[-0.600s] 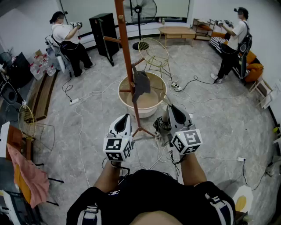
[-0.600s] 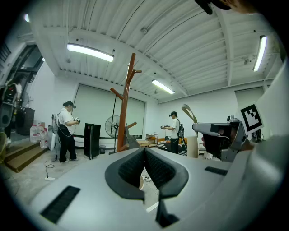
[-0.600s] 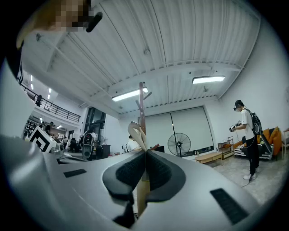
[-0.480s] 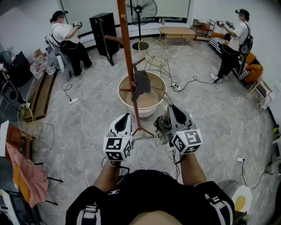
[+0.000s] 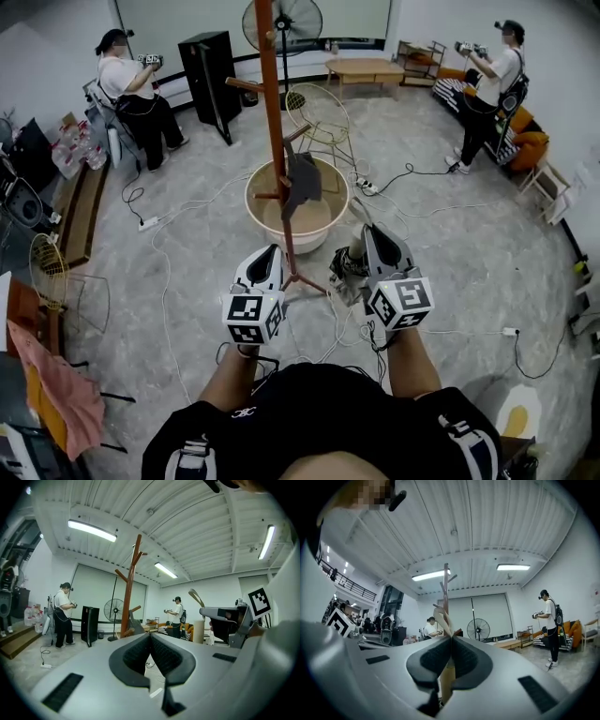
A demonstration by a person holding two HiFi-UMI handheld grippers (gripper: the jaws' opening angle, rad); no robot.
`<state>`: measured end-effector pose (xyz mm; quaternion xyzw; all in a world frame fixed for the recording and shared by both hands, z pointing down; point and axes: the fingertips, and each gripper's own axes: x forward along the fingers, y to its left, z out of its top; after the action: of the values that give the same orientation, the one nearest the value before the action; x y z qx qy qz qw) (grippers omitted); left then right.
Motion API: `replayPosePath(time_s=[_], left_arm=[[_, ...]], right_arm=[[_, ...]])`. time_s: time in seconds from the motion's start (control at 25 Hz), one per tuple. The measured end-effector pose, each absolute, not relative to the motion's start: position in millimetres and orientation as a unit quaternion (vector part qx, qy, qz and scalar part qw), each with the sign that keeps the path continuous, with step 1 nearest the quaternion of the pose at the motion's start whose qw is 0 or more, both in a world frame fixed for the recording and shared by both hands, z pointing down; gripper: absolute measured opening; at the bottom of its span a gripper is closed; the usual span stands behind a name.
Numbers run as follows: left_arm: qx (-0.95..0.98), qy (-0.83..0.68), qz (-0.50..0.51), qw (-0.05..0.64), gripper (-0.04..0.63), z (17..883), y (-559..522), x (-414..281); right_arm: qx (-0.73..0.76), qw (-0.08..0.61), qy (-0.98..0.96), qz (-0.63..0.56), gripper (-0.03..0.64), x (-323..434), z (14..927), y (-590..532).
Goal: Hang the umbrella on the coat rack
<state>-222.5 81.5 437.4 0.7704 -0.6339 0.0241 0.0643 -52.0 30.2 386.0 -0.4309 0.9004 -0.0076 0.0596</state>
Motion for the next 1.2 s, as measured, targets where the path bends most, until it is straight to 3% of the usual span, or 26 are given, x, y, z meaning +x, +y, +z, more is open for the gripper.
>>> replayPosePath(time_s=[0.64, 0.92, 1.2], left_arm=[[0.792, -0.605, 0.028, 0.080, 0.018, 449.2, 55.8, -292.3], [0.772, -0.632, 0.028, 0.064, 0.018, 458.8, 8.9, -276.7], [0.737, -0.672, 0.000, 0.071, 0.018, 445.9, -112.7, -231.4]], right_arm=[[-0.477, 0.046, 0.877, -0.019, 0.017, -110.7, 386.1, 9.2], [-0.455, 0.061, 0.888, -0.021, 0.017, -91.9, 398.8, -51.1], [-0.378, 0.072, 0.923, -0.017, 0.017, -66.4, 388.5, -183.3]])
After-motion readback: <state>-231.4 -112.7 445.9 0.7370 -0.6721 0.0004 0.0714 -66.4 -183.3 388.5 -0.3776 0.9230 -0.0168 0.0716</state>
